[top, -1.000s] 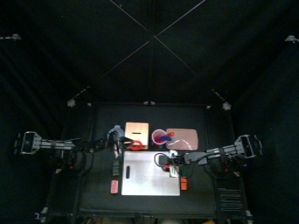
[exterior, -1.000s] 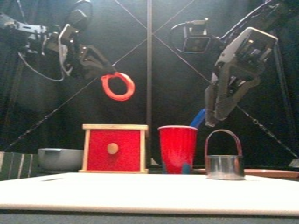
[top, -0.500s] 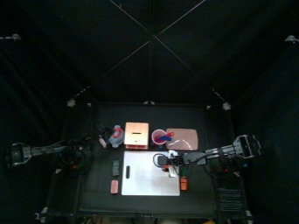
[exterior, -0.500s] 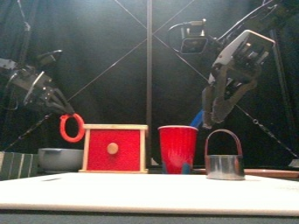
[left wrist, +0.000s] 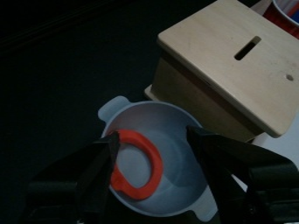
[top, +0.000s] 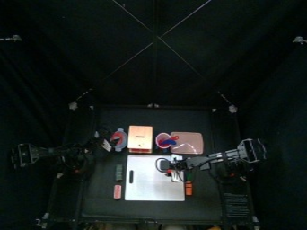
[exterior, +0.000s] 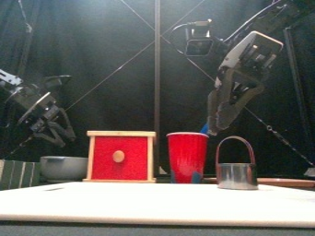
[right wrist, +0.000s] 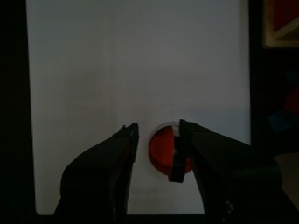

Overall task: Get the cutter from the drawer then cut the dough then place the extra dough in the bowl
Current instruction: Place the extra dough in the bowl

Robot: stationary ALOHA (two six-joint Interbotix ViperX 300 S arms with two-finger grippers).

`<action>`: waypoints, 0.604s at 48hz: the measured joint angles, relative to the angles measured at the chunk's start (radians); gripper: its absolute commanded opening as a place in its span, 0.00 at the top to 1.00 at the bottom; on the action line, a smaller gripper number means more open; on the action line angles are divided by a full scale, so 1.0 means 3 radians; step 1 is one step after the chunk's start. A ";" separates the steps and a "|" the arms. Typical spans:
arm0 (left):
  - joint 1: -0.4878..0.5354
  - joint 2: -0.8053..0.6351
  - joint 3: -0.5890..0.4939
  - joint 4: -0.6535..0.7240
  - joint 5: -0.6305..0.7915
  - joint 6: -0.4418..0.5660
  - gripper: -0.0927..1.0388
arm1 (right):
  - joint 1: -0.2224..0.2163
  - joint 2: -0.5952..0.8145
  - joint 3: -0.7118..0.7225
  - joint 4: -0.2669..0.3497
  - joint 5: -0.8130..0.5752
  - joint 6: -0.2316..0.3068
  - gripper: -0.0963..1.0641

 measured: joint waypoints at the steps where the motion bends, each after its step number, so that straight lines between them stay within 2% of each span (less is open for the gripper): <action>1: -0.0066 -0.0015 -0.0026 0.0036 0.0000 0.0005 0.07 | -0.0010 0.0000 -0.0020 -0.0036 -0.0010 -0.0010 0.23; 6: -0.0368 -0.0077 -0.0133 0.0220 0.0000 0.0005 0.07 | -0.0051 -0.0026 -0.0112 -0.0225 -0.0169 -0.0005 0.23; 14: -0.1064 -0.0102 -0.0343 0.0552 -0.0031 0.0005 0.08 | -0.0189 -0.0133 -0.0174 -0.0435 -0.0844 -0.0005 0.23; 22: -0.1590 -0.0102 -0.0465 0.0711 -0.0225 0.0005 0.08 | -0.0286 -0.0164 -0.0082 -0.0476 -0.1657 0.0000 0.23; 29: -0.1733 -0.0102 -0.0465 0.0731 -0.0337 0.0000 0.08 | -0.0322 -0.0164 -0.0005 -0.0476 -0.2107 0.0000 0.23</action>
